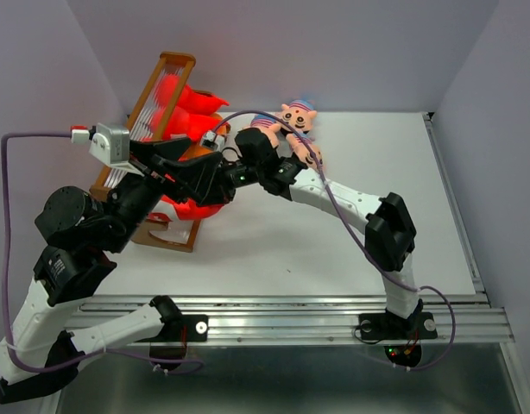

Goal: Place and organize the stuffed toys onto the shelf
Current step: Place the stuffed toy onto shelf

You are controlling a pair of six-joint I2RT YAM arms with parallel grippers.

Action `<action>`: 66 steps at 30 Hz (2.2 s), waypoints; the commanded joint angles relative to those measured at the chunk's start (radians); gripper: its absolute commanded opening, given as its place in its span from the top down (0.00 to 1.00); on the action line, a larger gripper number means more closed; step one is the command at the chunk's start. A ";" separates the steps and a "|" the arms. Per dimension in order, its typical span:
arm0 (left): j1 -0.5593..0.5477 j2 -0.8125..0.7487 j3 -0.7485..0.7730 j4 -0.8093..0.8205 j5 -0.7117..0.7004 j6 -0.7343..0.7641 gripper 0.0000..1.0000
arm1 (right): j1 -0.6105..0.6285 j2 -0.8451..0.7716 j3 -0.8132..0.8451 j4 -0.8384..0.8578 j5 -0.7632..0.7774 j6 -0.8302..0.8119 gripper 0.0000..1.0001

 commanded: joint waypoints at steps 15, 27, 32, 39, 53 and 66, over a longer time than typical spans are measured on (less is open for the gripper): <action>0.002 -0.033 -0.042 0.058 0.000 -0.019 0.11 | 0.025 0.084 0.164 0.062 0.082 0.031 0.99; 0.000 -0.038 -0.059 0.058 0.003 -0.024 0.12 | 0.054 0.153 0.261 0.062 0.092 0.020 0.99; 0.002 -0.027 -0.061 0.062 0.003 -0.027 0.12 | 0.063 0.194 0.307 0.062 0.117 0.008 0.99; 0.000 -0.019 -0.059 0.064 -0.003 -0.031 0.11 | 0.063 0.239 0.354 0.062 0.137 -0.015 0.94; 0.002 -0.015 -0.075 0.064 -0.013 -0.042 0.12 | 0.063 0.282 0.400 0.068 0.168 -0.032 0.87; 0.000 -0.012 -0.068 0.061 -0.013 -0.058 0.11 | 0.063 0.294 0.413 0.086 0.178 -0.033 0.70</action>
